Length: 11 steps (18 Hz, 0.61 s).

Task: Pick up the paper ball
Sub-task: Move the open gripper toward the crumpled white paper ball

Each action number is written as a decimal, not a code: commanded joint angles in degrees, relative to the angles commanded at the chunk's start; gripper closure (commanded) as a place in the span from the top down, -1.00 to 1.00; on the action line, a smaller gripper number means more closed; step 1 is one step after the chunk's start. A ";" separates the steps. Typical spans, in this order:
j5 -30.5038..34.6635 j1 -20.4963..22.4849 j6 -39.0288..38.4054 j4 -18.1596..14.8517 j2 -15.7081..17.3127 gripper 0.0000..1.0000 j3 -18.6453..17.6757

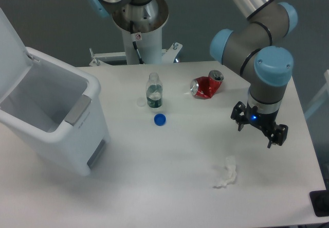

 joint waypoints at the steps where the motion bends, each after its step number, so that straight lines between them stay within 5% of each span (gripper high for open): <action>1: 0.00 0.00 -0.09 0.00 0.00 1.00 0.00; 11: -4.04 0.00 -3.61 1.49 -1.05 1.00 0.00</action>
